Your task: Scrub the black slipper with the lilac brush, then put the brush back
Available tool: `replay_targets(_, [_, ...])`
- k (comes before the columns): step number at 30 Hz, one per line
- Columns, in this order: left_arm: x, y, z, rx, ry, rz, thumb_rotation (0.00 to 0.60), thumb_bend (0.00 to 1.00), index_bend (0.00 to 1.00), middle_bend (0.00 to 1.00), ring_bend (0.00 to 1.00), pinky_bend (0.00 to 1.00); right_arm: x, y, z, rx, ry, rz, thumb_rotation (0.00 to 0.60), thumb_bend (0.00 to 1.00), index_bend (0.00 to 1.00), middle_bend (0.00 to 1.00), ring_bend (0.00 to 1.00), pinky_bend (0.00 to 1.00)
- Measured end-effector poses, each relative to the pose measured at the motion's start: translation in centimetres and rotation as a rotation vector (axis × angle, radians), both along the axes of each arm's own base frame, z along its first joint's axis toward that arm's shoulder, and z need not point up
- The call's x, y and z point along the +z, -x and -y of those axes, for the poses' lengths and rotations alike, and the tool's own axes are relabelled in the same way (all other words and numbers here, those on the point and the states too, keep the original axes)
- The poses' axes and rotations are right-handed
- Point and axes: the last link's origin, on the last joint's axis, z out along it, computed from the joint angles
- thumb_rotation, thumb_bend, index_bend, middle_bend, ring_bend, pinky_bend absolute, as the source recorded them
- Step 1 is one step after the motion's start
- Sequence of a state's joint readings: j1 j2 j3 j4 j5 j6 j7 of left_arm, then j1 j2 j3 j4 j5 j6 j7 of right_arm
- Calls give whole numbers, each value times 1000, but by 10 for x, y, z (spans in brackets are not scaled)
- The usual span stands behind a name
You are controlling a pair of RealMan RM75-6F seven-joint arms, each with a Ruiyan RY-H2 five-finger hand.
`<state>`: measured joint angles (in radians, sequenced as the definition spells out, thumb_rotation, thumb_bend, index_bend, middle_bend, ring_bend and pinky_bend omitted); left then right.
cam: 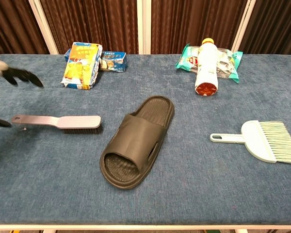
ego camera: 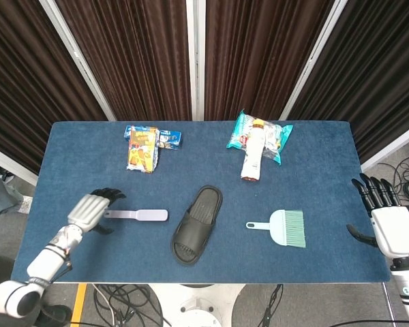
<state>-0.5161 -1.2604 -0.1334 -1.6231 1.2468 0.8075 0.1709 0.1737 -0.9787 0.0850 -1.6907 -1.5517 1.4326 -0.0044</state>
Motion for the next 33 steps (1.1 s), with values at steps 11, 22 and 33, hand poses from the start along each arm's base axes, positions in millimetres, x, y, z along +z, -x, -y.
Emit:
replay_targets(11, [-47, -10, -19, 80, 72, -49, 600, 143, 456, 439, 327, 346, -2, 2, 1, -15, -10, 3, 600, 95, 0, 0, 0, 0])
replay_targets(22, [-57, -7, -23, 91, 27, -168, 600, 160, 448, 500, 429, 499, -3, 6, -1, -28, -14, 3, 600, 95, 0, 0, 0, 0])
replay_targets(33, [-65, -13, -18, 114, 63, -195, 600, 165, 451, 536, 470, 560, -5, 8, 0, -40, -19, 6, 600, 95, 0, 0, 0, 0])
